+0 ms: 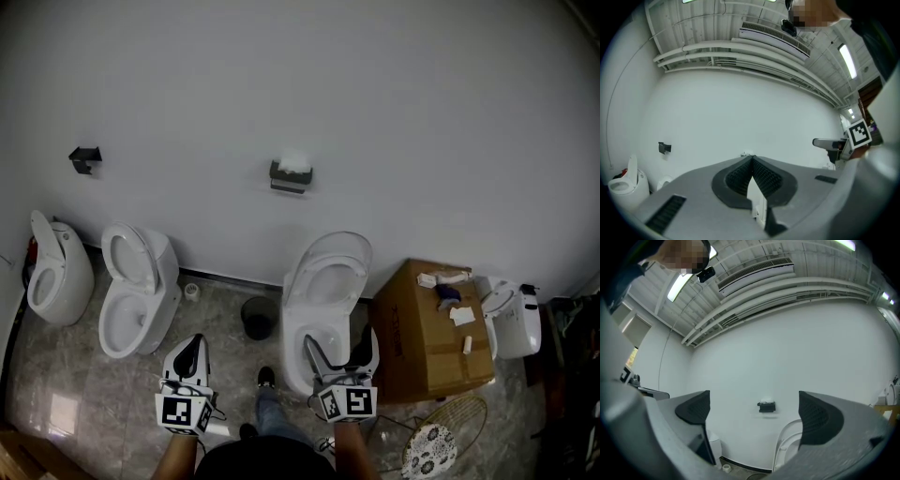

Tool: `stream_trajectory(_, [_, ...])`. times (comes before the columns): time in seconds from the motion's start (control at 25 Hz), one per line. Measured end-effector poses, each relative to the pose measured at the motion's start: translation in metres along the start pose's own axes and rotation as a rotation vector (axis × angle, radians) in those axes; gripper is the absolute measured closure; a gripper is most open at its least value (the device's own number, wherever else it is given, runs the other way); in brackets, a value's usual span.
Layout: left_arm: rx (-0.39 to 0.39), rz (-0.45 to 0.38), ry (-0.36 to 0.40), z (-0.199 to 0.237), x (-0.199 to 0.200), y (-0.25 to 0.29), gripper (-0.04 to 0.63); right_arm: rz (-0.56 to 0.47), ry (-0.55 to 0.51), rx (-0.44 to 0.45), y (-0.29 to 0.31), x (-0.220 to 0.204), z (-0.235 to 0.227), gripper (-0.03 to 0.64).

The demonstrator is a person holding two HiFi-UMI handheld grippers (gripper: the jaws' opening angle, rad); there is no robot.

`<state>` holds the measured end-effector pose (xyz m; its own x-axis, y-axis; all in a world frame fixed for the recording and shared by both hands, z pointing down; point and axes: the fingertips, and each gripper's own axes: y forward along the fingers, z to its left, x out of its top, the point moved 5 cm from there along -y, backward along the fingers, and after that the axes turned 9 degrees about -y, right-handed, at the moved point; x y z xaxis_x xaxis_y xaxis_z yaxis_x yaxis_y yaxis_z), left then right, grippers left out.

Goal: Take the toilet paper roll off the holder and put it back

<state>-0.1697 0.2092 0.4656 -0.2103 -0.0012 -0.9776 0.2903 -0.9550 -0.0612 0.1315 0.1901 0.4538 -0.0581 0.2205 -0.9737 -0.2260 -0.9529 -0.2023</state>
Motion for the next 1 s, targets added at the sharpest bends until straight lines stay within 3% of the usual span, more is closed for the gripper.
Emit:
stream_trajectory(0.24, [-0.001, -0.008, 0.044, 0.017, -0.012, 0.026, 0.592, 0.002, -0.001, 0.01, 0.039, -0.011, 0.0, 0.051])
stream_trajectory(0.48, [0.029, 0.056, 0.026, 0.027, -0.001, 0.07, 0.592, -0.018, 0.008, 0.014, 0.087, -0.024, -0.007, 0.051])
stream_trajectory(0.72, [0.065, 0.1, 0.054, 0.039, 0.003, 0.122, 0.592, -0.008, -0.001, 0.015, 0.143, -0.032, -0.023, 0.051])
stream_trajectory(1.0, [0.034, 0.07, -0.006, 0.052, -0.012, 0.196, 0.592, -0.017, -0.001, 0.03, 0.206, -0.044, -0.049, 0.051])
